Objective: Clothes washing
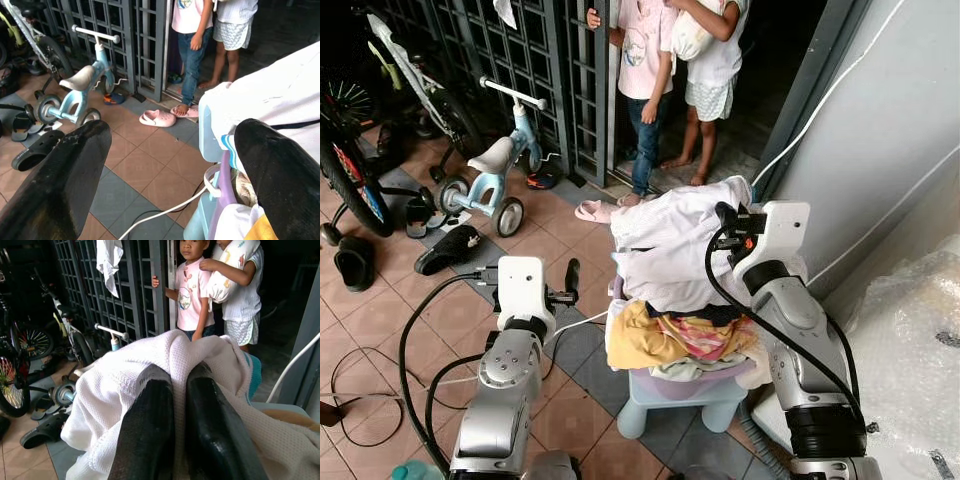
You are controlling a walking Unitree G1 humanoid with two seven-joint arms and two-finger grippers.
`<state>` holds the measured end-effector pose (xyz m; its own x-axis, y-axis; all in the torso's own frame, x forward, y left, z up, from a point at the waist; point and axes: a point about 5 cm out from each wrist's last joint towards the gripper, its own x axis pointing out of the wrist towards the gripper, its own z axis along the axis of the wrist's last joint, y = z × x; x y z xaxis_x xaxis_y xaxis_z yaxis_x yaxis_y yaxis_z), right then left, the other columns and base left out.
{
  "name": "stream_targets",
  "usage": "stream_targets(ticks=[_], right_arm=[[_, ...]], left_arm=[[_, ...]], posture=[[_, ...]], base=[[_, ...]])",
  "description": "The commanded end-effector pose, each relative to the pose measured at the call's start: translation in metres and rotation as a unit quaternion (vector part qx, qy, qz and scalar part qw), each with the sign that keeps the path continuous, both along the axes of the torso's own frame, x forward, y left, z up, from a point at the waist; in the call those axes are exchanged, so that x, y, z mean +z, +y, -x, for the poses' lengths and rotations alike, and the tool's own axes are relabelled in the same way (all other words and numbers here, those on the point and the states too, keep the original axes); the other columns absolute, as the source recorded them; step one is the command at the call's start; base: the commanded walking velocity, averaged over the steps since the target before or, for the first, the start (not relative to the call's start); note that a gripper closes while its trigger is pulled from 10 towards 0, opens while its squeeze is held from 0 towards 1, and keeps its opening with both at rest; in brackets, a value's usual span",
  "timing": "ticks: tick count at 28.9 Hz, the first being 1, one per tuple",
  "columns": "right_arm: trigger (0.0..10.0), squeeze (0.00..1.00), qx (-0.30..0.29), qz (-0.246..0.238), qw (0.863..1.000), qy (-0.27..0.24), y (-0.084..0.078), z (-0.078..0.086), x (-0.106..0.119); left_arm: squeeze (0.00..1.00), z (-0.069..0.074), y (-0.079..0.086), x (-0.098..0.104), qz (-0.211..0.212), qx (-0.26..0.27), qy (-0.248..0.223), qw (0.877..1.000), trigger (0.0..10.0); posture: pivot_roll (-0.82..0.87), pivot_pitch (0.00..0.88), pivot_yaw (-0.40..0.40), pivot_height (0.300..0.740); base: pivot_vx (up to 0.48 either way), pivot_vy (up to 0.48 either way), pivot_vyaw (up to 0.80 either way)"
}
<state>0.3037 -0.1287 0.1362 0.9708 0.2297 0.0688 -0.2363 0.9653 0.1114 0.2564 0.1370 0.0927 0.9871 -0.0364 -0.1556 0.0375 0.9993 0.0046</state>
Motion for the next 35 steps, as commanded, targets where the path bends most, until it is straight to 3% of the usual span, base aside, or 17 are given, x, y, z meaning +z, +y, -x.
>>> stream_targets(ticks=[1,2,4,5,17,24,31,35], right_arm=[[6.7,0.0,-0.006,0.006,1.0,-0.024,-0.005,-0.004,0.012],[8.6,0.0,-0.007,0.004,1.0,-0.023,-0.005,-0.005,0.012],[9.1,0.0,-0.012,0.011,1.0,-0.023,-0.005,-0.006,0.012],[10.0,0.0,-0.014,0.013,1.0,-0.022,-0.006,-0.006,0.012],[10.0,0.0,-0.032,0.053,0.997,-0.05,-0.007,-0.013,0.023],[10.0,0.0,-0.068,0.074,0.992,-0.078,-0.023,-0.027,0.039],[10.0,0.0,-0.109,0.092,0.985,-0.101,-0.049,-0.041,0.057],[10.0,0.0,-0.115,0.096,0.983,-0.105,-0.052,-0.042,0.057]], left_arm=[[0.0,-0.001,-0.005,-0.001,0.005,-0.007,0.002,1.0,10.0],[0.0,-0.001,-0.005,-0.001,0.005,-0.007,0.002,1.0,10.0],[0.0,-0.001,-0.005,-0.001,0.004,-0.006,0.002,1.0,10.0],[0.0,-0.001,-0.005,-0.001,0.009,-0.005,0.002,1.0,10.0],[0.0,-0.003,-0.008,0.0,0.012,-0.016,-0.01,1.0,10.0],[0.0,-0.004,-0.009,0.0,0.012,-0.019,-0.011,1.0,10.0],[0.0,-0.004,-0.009,0.001,0.01,-0.023,-0.015,1.0,10.0],[0.0,-0.004,-0.009,0.001,0.01,-0.024,-0.015,1.0,10.0]], posture=[[0.03,0.0,-0.03,0.74],[0.03,0.0,-0.031,0.74],[0.03,0.0,-0.031,0.74],[0.03,0.0,-0.031,0.74],[0.04,0.0,-0.037,0.74],[0.03,0.0,-0.033,0.74],[0.03,0.0,-0.029,0.74],[0.03,0.0,-0.027,0.74]], base=[[0.0,-0.349,-0.8],[0.0,-0.315,0.0],[0.0,-0.285,0.0],[0.0,0.0,0.0],[0.0,0.0,-0.67],[0.0,0.0,-0.8],[0.0,-0.092,-0.78],[0.0,-0.355,-0.27]])
